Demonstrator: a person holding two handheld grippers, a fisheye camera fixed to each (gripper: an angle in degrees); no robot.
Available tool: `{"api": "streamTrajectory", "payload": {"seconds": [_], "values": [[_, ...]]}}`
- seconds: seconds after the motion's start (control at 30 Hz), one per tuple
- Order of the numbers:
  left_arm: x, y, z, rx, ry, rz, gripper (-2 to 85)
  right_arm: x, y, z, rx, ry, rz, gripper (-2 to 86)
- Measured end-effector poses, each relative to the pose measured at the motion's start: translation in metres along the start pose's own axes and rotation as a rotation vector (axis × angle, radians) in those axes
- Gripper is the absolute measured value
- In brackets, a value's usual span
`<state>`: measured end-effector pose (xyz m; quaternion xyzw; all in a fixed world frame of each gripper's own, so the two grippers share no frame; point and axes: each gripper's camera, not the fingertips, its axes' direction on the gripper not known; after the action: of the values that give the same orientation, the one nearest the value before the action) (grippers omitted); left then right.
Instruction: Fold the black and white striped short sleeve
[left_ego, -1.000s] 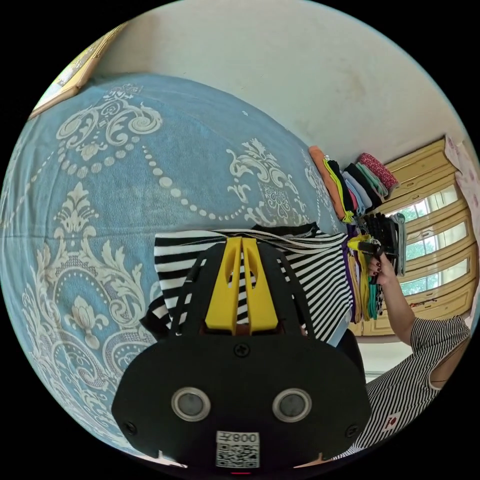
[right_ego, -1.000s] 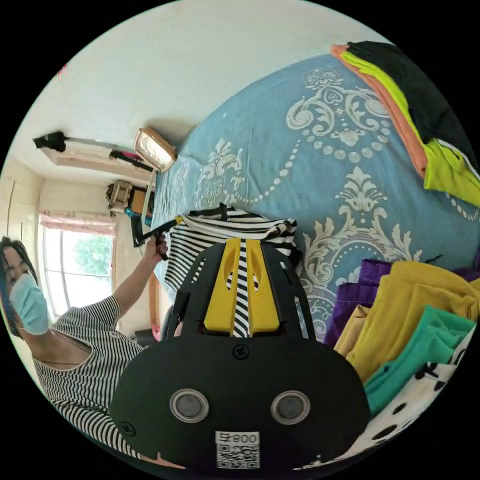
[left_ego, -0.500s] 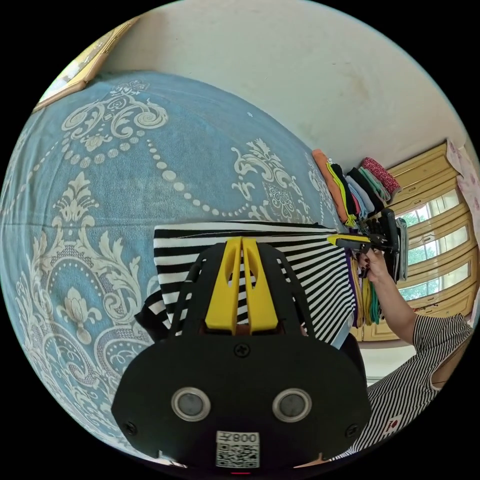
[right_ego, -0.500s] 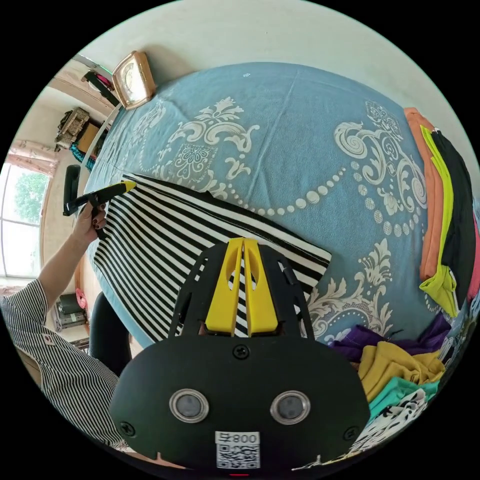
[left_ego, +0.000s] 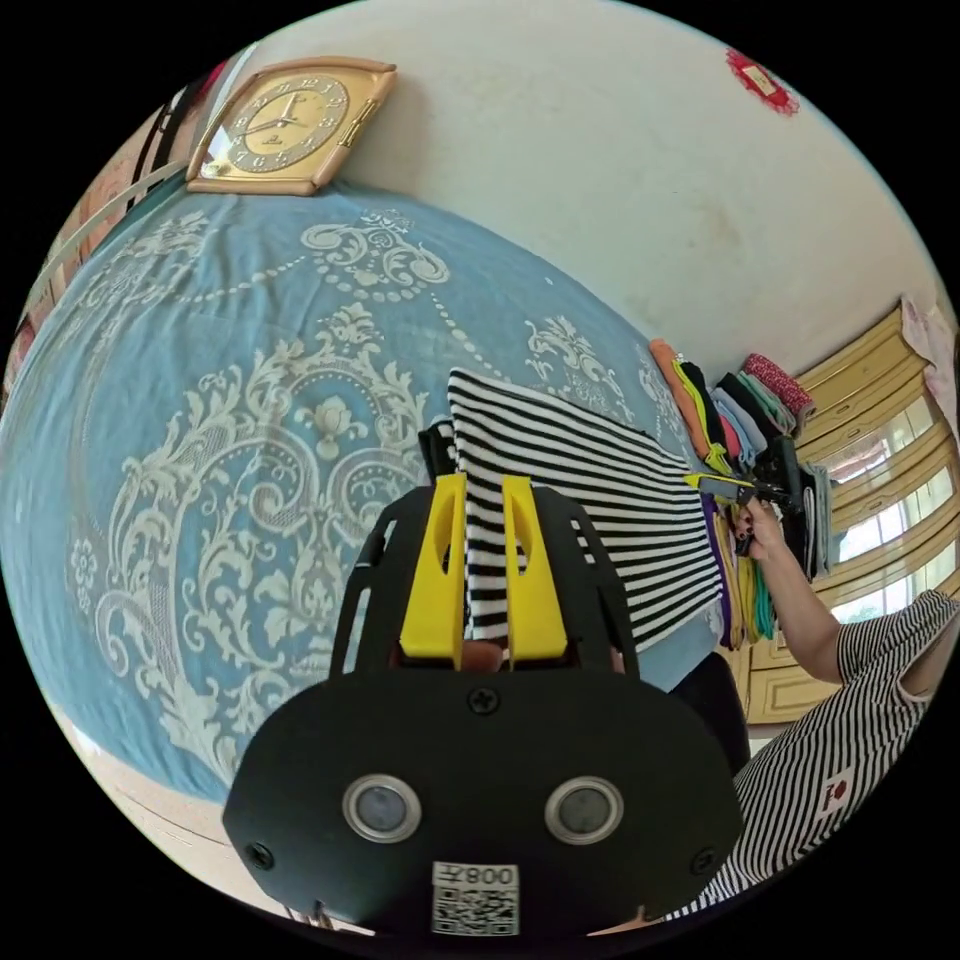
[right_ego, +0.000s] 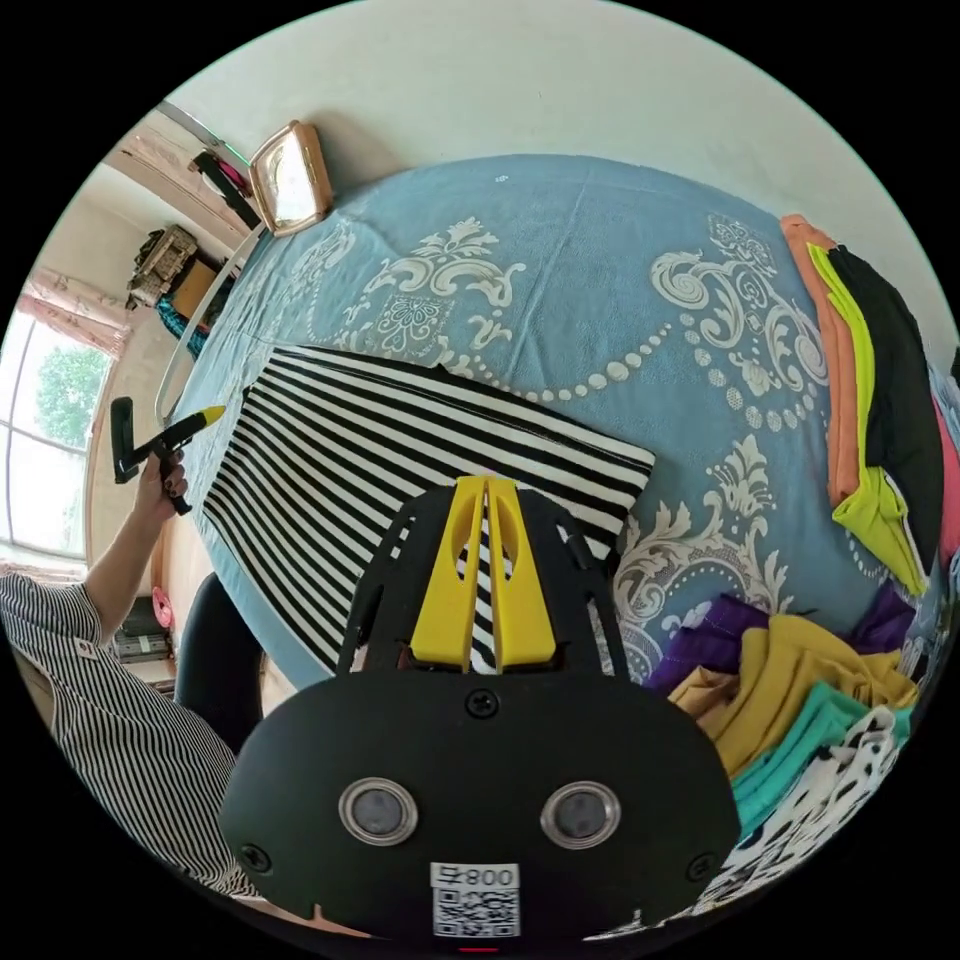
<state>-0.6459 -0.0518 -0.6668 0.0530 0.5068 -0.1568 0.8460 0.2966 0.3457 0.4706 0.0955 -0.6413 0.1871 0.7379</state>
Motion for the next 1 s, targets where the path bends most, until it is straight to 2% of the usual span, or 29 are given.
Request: {"api": "streamTrajectory", "payload": {"seconds": [0.2,0.43,0.73,1.0], "values": [[-0.018,0.045,0.010,-0.116,0.018,-0.051,6.4,-0.006,0.083,-0.034,0.017,-0.020,0.116,4.7],[-0.021,0.070,0.008,-0.106,0.022,-0.045,5.8,0.001,0.162,-0.058,-0.014,-0.010,0.262,6.3],[-0.033,0.092,0.026,-0.182,-0.011,-0.034,2.1,0.006,0.166,-0.028,-0.139,-0.045,0.306,2.9],[-0.069,0.118,0.051,-0.200,-0.005,-0.076,1.8,0.010,0.169,-0.031,-0.138,-0.089,0.303,1.5]]}}
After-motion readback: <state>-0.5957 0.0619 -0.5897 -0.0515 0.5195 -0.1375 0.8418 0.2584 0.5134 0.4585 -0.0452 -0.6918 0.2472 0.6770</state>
